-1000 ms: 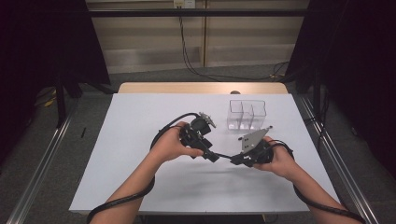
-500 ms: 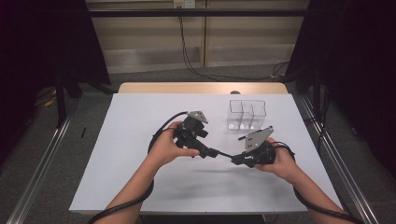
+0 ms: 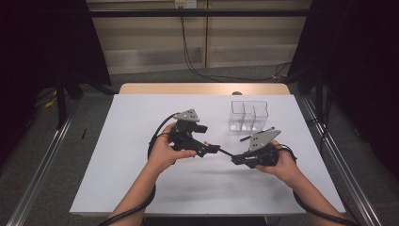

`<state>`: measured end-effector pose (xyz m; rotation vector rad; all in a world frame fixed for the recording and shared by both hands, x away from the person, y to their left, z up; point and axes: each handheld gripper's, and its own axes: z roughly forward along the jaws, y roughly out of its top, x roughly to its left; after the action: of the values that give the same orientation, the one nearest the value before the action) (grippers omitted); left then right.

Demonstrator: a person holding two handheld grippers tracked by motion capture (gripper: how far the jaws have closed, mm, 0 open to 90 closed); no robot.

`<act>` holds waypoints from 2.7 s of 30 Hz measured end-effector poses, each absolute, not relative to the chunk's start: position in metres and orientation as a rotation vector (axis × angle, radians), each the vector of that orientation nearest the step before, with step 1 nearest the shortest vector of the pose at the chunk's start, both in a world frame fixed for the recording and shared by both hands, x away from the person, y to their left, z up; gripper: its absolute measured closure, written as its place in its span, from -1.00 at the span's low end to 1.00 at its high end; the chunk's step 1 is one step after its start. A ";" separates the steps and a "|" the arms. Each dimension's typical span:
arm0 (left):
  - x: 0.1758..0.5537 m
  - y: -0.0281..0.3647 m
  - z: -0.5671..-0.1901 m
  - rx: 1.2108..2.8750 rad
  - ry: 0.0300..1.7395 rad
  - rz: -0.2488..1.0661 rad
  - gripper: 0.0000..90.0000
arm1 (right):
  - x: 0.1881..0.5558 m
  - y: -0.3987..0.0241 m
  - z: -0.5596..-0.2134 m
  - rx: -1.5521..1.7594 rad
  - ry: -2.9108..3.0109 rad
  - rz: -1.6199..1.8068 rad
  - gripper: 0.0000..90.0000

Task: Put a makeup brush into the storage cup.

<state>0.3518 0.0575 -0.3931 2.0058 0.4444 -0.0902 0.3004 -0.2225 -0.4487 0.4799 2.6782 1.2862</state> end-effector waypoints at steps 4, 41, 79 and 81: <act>0.351 0.059 -0.395 1.975 0.446 -0.100 -0.88 | 0.300 -0.223 -0.448 0.519 2.642 1.343 0.89; 0.348 0.053 -0.408 1.828 0.486 -0.141 0.65 | 0.303 -0.198 -0.438 0.690 2.376 1.603 0.89; 0.343 0.046 -0.410 1.748 0.461 -0.131 0.85 | 0.302 -0.182 -0.447 0.807 2.358 1.688 0.82; 0.343 0.047 -0.408 1.745 0.461 -0.121 0.85 | 0.302 -0.184 -0.446 0.812 2.355 1.682 0.70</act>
<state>0.3427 0.0469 -0.4081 1.7452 0.4606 -0.1215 0.3021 -0.1838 -0.4463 0.8120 2.3552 1.6823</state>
